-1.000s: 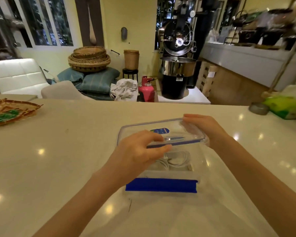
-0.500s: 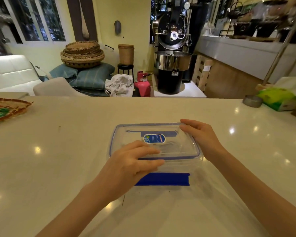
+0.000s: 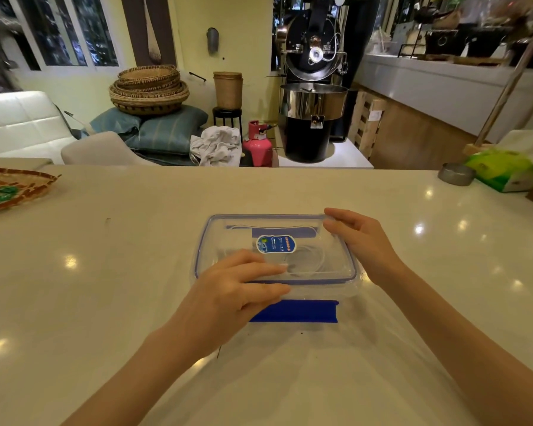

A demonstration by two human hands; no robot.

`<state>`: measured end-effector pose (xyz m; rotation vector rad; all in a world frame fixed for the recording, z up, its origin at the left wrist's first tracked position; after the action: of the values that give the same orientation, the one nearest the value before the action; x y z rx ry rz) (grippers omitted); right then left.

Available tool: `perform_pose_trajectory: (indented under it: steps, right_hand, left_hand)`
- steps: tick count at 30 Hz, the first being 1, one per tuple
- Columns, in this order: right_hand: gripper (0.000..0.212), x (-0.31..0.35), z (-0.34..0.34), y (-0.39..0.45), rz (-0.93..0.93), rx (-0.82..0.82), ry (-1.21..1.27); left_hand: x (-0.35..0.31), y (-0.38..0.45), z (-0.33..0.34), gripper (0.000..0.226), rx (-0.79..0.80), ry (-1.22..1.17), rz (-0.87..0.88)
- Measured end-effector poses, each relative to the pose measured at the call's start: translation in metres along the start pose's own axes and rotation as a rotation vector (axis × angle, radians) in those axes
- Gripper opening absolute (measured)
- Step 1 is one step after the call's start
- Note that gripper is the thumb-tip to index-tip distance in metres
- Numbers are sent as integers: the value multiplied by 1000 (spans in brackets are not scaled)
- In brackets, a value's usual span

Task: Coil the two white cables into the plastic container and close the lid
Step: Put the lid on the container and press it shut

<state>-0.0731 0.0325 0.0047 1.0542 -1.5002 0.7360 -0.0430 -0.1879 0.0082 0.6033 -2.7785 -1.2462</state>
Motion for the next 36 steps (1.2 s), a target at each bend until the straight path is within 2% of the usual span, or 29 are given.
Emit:
perform_pose_trajectory:
  steps: [3, 6, 13, 18, 20, 24, 28, 33, 36]
  right_hand:
    - [35, -1, 0, -2, -13, 6, -23]
    - [35, -3, 1, -2, -11, 4, -20]
    - [36, -5, 1, -2, -29, 3, -80]
    - [42, 0, -2, -2, -17, 102, -167]
    - [46, 5, -7, -1, -25, 114, -203]
    - [35, 25, -15, -24, -360, 8, -267]
    - [24, 19, -8, -69, -654, 153, -257]
    - [42, -3, -3, -87, -829, 178, -374]
    - [55, -7, -2, -90, -913, 149, -444]
  left_hand:
    - [-1, -3, 2, 29, -28, 4, -21]
    - [0, -4, 2, 32, -40, 1, -44]
    - [4, -7, 2, 15, -9, -113, -158]
    - [5, 1, -17, 23, -52, -345, -370]
    - [11, 0, -26, 28, -86, -333, -418]
    - [24, -13, -37, 34, -67, -223, -452]
    - [24, -30, -35, 44, -39, -200, -396]
    - [21, -41, -29, 63, -32, -63, -291]
    - [15, -44, -20, 74, 27, 101, -224]
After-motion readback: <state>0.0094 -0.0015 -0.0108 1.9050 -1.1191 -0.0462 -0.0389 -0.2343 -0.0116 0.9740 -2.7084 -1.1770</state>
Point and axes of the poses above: each hand's wrist, its own y-axis towards the middle knuckle, its own z-axis out of the palm, x = y × z, the point moved 3 cm from there along y, towards the middle knuckle, and after that the axes turned 6 degrees about -x, right-handed, at the moved point
